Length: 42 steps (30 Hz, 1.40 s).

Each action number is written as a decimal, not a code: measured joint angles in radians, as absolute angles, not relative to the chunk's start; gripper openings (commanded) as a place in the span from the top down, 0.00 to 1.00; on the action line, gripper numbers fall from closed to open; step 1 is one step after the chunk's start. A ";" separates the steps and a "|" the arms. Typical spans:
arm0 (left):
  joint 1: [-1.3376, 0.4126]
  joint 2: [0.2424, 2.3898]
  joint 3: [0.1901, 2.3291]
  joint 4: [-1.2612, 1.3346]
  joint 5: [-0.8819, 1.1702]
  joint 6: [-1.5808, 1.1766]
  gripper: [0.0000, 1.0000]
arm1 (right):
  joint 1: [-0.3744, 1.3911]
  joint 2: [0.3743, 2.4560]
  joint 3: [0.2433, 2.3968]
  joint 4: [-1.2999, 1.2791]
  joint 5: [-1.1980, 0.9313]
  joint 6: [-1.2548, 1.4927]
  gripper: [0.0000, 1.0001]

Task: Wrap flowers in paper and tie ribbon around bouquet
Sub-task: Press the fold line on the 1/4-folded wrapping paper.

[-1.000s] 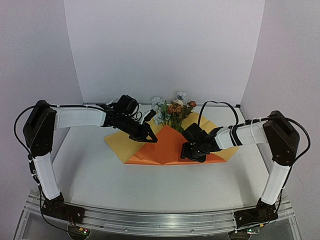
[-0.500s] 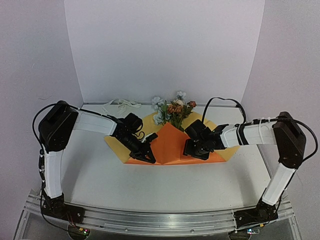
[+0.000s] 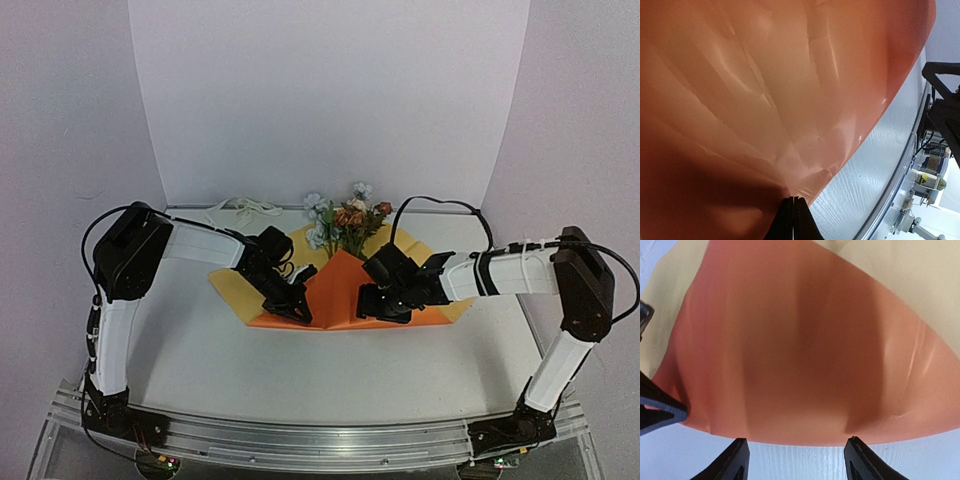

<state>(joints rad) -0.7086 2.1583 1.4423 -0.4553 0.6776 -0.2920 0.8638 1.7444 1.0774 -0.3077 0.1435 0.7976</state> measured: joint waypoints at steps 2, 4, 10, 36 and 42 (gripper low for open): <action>-0.709 2.168 1.445 -0.457 0.665 -0.292 0.96 | 0.879 1.748 1.081 -0.308 0.136 0.786 0.35; -0.708 2.177 1.446 -0.461 0.657 -0.292 0.96 | 0.891 1.756 1.090 -0.307 0.128 0.774 0.36; -0.708 2.177 1.447 -0.463 0.649 -0.293 0.97 | 0.911 1.793 1.113 -0.304 0.111 0.739 0.37; -0.670 2.141 1.373 -0.410 0.654 -0.294 0.97 | 0.870 1.766 0.979 -0.333 0.114 0.861 0.50; -0.670 2.141 1.373 -0.410 0.653 -0.293 0.97 | 0.966 1.766 1.168 -0.400 0.112 0.816 0.51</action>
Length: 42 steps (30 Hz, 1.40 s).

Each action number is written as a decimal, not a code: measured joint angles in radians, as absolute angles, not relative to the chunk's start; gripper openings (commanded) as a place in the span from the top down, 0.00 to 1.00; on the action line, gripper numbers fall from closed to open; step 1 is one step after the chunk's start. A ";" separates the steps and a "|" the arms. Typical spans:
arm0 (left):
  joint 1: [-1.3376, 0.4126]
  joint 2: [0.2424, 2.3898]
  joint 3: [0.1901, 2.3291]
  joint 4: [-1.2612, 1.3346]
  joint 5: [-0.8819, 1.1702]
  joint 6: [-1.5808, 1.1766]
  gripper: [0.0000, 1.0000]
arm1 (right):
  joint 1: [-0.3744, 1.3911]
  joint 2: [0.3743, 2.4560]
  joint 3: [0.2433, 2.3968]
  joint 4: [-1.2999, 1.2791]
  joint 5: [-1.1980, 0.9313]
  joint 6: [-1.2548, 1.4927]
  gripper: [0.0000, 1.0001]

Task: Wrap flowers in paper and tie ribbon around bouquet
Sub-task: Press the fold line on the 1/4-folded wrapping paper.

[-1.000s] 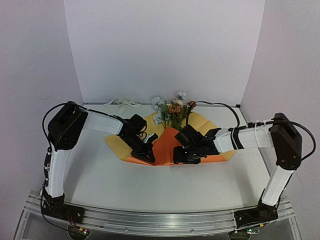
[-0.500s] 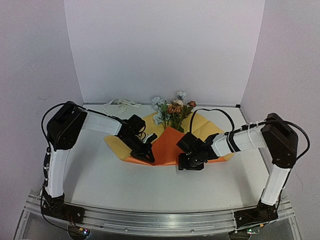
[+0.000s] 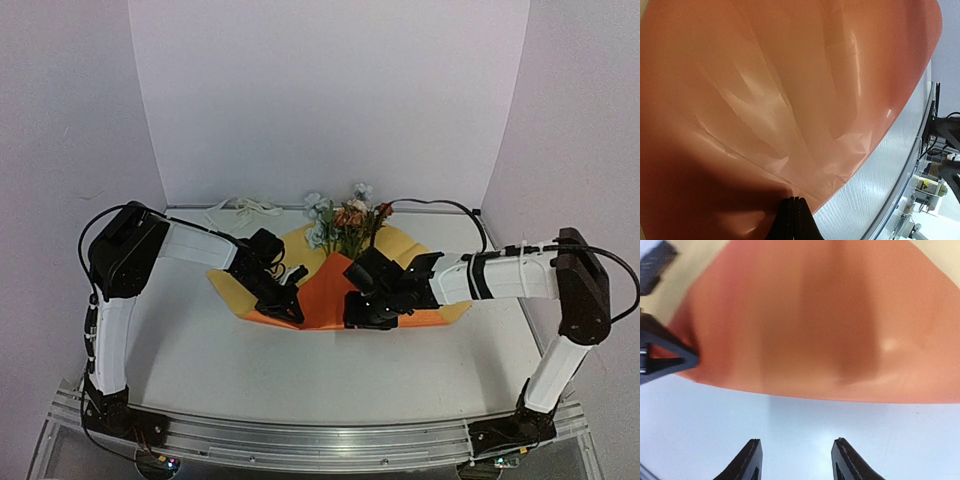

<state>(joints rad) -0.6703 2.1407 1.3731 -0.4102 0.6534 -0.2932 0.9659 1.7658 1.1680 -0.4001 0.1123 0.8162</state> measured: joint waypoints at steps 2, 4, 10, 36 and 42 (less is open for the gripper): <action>-0.670 2.141 1.373 -0.410 0.653 -0.293 0.97 | 0.978 1.791 1.248 -0.395 0.110 0.797 0.51; -0.670 2.141 1.373 -0.410 0.653 -0.293 0.97 | 0.976 1.841 1.323 -0.387 0.112 0.776 0.52; -0.670 2.140 1.374 -0.410 0.653 -0.293 0.97 | 0.958 2.014 1.407 -0.386 0.114 0.729 0.55; -0.646 2.122 1.352 -0.408 0.638 -0.292 0.98 | 0.851 1.800 0.968 -0.330 0.213 0.841 0.55; -0.640 2.114 1.345 -0.408 0.624 -0.292 0.98 | 0.776 1.740 0.898 -0.322 0.200 0.882 0.55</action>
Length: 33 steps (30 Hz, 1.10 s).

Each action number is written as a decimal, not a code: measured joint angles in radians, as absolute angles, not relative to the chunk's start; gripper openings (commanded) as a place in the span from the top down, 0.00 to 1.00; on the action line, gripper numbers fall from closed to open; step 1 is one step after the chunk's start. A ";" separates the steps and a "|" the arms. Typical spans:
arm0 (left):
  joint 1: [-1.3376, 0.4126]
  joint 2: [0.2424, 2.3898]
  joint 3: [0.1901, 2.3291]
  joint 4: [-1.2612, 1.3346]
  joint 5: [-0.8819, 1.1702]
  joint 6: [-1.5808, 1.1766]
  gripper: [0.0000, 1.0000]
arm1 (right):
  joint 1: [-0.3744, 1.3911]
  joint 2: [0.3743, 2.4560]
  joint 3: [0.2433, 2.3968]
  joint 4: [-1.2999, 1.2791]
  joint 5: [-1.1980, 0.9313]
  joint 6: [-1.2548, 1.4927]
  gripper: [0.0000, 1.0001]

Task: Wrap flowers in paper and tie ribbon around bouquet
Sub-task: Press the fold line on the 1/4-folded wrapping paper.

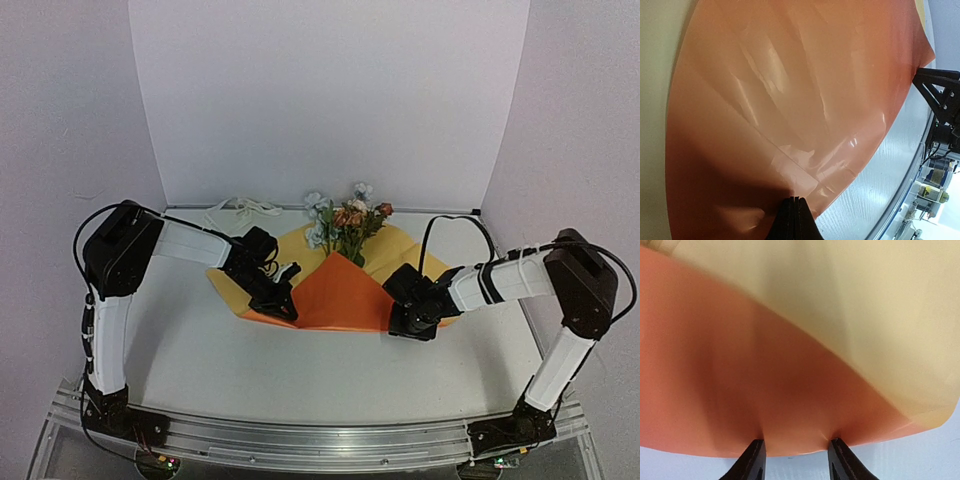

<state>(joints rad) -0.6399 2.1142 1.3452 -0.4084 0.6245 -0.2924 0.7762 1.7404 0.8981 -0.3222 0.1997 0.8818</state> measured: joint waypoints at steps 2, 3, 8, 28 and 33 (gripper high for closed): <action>-0.640 2.113 1.344 -0.408 0.623 -0.292 0.98 | 0.751 1.721 0.878 -0.315 0.187 0.900 0.55; -0.640 2.112 1.343 -0.408 0.622 -0.292 0.98 | 0.738 1.711 0.867 -0.308 0.177 0.911 0.56; -0.636 2.106 1.335 -0.402 0.615 -0.292 0.98 | 0.686 1.656 0.813 -0.288 0.125 0.963 0.58; -0.629 2.059 1.353 -0.411 0.574 -0.310 0.73 | 0.733 1.680 0.981 -0.348 0.071 0.893 0.76; -0.640 1.985 1.344 -0.404 0.573 -0.312 0.75 | 0.728 1.752 0.980 -0.344 0.065 0.894 0.77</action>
<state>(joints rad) -0.6400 1.9850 1.3438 -0.4045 0.5730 -0.3116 0.7277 1.7516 0.9802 -0.3444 0.0649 0.8938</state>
